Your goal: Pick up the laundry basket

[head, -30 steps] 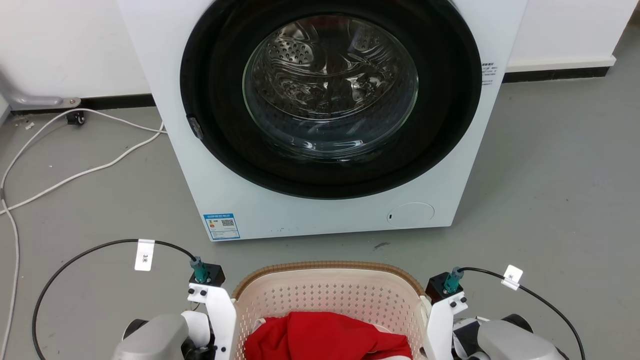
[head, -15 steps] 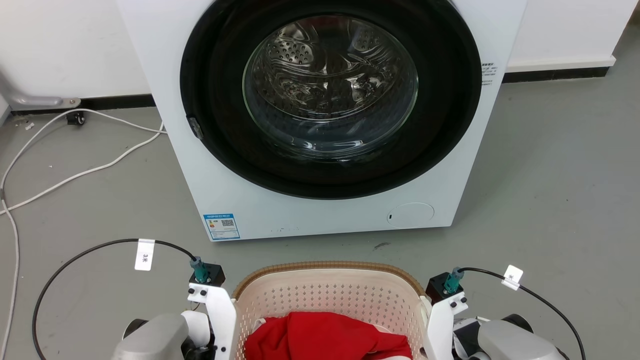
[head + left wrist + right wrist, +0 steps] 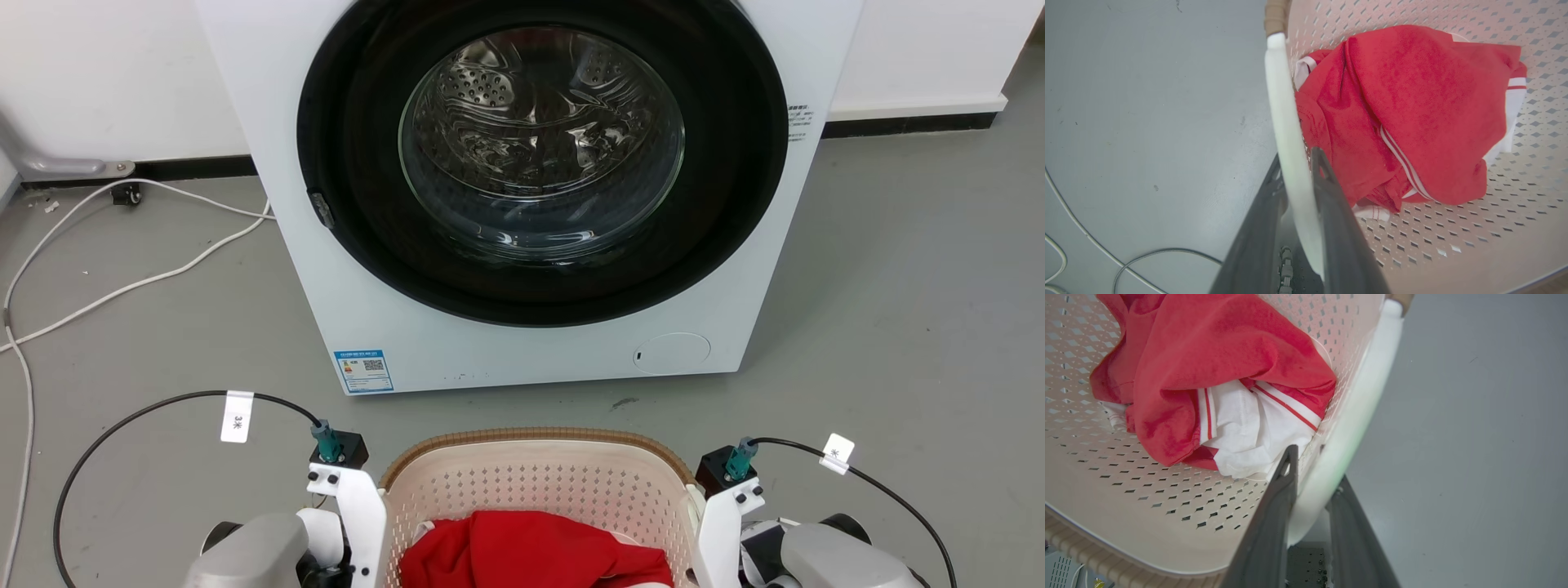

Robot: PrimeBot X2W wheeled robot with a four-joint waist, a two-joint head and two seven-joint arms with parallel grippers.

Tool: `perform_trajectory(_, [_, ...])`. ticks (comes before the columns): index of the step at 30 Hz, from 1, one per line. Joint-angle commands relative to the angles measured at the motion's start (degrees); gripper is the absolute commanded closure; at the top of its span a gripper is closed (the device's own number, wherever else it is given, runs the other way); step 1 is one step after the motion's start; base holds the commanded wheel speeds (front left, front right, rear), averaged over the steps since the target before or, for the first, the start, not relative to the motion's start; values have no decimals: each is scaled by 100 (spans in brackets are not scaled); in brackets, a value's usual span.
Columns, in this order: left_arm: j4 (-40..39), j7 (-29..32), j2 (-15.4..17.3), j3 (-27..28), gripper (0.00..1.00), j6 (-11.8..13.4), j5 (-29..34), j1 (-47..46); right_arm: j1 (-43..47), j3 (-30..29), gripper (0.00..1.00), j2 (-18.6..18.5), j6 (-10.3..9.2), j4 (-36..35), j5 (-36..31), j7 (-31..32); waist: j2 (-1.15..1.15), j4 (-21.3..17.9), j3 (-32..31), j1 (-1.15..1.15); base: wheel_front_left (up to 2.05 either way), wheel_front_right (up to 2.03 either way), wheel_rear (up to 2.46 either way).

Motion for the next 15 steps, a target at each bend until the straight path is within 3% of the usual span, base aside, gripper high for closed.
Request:
perform_trajectory(1, [-2,-20,30,-36,100,-19,-11,-108,15,31,100,-26,-6,20,-21,11,0,-1,-1,-1,0,0,0])
perform_trajectory(15, [-30,-32,44,-74,100,-19,-69,-120,21,33,100,-36,-6,36,-16,24,0,1,5,-1,0,0,0])
